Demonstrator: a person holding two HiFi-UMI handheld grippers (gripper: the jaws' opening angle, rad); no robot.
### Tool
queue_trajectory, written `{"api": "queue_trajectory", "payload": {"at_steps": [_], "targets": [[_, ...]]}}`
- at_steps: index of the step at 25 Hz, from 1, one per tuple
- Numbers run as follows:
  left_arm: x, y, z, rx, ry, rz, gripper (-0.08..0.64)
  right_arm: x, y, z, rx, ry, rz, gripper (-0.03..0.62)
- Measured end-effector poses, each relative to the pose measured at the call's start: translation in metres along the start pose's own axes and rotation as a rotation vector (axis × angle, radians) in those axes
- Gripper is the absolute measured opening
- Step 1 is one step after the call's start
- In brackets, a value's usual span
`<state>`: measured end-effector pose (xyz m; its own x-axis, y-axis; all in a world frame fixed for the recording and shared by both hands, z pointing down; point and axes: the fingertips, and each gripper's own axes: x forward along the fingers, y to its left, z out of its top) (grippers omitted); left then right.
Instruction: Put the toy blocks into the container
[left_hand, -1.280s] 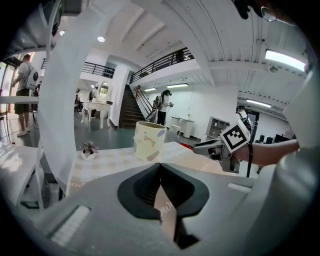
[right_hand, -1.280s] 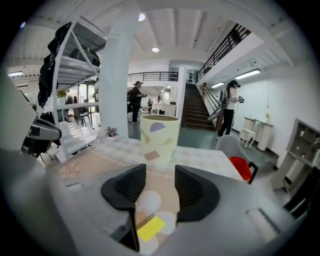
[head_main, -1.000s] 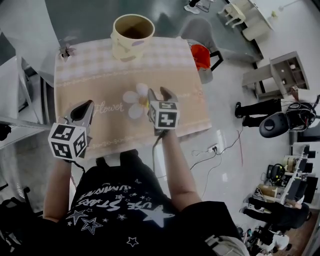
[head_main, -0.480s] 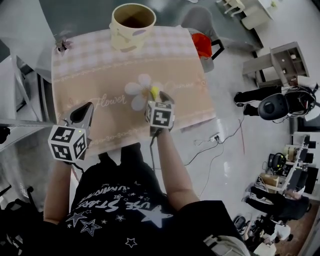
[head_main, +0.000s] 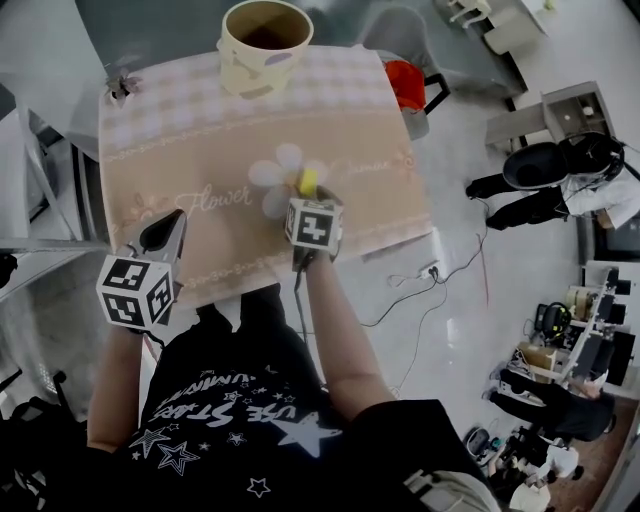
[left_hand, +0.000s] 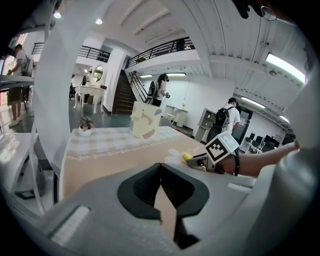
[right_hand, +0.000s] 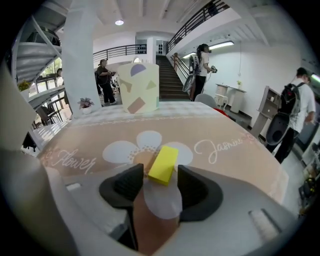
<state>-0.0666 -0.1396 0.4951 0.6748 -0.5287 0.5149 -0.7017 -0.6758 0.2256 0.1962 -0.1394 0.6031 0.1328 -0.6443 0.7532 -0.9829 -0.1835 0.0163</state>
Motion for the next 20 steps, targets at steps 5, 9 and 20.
{"api": "queue_trajectory", "payload": {"at_steps": [5,9,20], "targets": [[-0.002,0.0,-0.002,-0.01,0.003,0.003,0.009,0.001,0.006,0.0,0.002,0.026,0.017,0.153],[-0.003,0.002,0.002,-0.018,-0.011,0.011,0.009,-0.004,0.007,0.005,0.0,0.03,0.032,0.149],[0.002,0.003,0.037,-0.03,-0.084,0.037,0.009,-0.031,0.004,0.079,-0.034,-0.142,0.107,0.147]]}}
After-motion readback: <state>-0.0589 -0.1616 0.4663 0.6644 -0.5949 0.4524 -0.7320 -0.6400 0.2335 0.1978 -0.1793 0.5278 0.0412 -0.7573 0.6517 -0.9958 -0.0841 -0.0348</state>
